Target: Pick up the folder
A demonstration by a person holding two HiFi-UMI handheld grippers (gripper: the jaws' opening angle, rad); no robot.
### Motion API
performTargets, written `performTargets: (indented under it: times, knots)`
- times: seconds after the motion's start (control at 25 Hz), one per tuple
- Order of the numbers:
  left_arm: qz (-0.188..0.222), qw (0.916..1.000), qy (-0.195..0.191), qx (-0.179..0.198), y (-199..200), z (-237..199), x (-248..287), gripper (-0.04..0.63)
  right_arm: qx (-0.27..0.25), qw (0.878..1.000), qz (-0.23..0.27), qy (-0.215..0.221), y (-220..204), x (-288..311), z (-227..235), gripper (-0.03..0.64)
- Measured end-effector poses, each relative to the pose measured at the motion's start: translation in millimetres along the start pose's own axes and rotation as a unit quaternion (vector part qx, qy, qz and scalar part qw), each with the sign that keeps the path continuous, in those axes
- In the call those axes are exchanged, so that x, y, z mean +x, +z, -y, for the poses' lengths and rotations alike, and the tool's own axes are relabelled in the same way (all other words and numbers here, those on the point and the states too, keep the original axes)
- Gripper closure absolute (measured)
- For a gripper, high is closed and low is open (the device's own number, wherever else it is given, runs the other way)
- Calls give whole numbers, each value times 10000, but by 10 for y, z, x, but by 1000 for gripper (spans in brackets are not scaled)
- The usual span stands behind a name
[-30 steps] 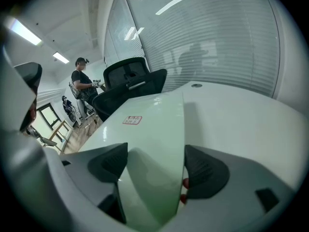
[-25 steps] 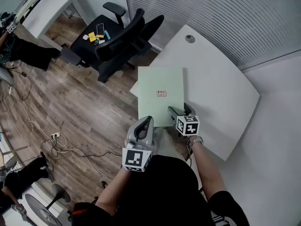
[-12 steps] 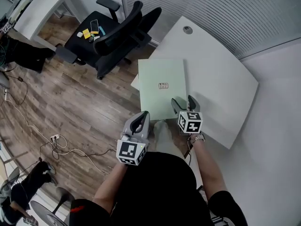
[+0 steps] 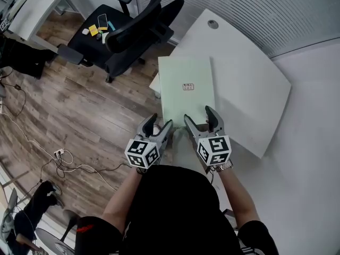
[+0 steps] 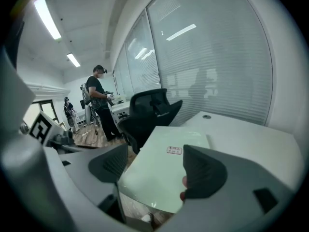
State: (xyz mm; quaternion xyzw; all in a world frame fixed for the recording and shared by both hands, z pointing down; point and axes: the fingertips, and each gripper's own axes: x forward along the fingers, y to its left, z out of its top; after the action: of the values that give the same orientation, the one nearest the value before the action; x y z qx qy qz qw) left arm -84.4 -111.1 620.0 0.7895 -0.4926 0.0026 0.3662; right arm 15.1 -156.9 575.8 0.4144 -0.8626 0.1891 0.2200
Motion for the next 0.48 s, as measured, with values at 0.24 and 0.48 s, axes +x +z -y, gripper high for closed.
performTargets:
  times: [0.24,0.48]
  knots:
    - [-414,9959,3,-800,-353,-325,76,277,-87,9993,148,332,120,-145,-488,278]
    - [-614,9819,-257,-1775,-616,-473,221,267,23,9980,361,519,316,-350,-771,278]
